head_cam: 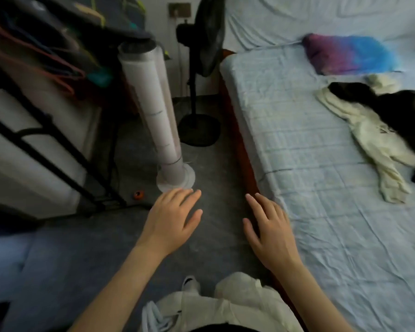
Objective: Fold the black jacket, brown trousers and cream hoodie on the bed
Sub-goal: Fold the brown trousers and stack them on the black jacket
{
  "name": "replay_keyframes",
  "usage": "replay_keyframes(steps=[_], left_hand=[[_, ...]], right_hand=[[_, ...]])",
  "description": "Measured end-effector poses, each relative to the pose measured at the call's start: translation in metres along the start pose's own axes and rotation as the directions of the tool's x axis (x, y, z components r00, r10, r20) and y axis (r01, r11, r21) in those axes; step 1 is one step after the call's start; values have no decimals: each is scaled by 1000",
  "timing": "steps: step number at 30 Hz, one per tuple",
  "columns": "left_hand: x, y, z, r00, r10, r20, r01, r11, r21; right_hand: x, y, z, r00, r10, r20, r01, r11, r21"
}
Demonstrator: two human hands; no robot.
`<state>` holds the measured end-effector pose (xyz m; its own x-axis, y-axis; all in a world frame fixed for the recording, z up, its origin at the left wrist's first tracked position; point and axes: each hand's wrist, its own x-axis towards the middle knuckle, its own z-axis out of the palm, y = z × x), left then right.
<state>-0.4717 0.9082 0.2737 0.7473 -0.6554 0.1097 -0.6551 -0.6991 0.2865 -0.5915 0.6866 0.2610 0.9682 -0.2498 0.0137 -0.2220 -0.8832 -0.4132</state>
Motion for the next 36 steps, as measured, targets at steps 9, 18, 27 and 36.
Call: replay_keyframes(steps=[9, 18, 27, 36], left_hand=[[169, -22, 25, 942, 310, 130, -292, 946, -143], [357, 7, 62, 844, 501, 190, -472, 863, -180], [549, 43, 76, 734, 651, 192, -610, 757, -235], [728, 63, 147, 459, 864, 208, -795, 504, -337]], right_hand=[[70, 27, -8, 909, 367, -198, -369, 929, 27], [193, 114, -20, 783, 572, -244, -569, 817, 93], [321, 186, -71, 695, 636, -335, -647, 756, 94], [448, 241, -66, 441, 802, -403, -824, 540, 172]])
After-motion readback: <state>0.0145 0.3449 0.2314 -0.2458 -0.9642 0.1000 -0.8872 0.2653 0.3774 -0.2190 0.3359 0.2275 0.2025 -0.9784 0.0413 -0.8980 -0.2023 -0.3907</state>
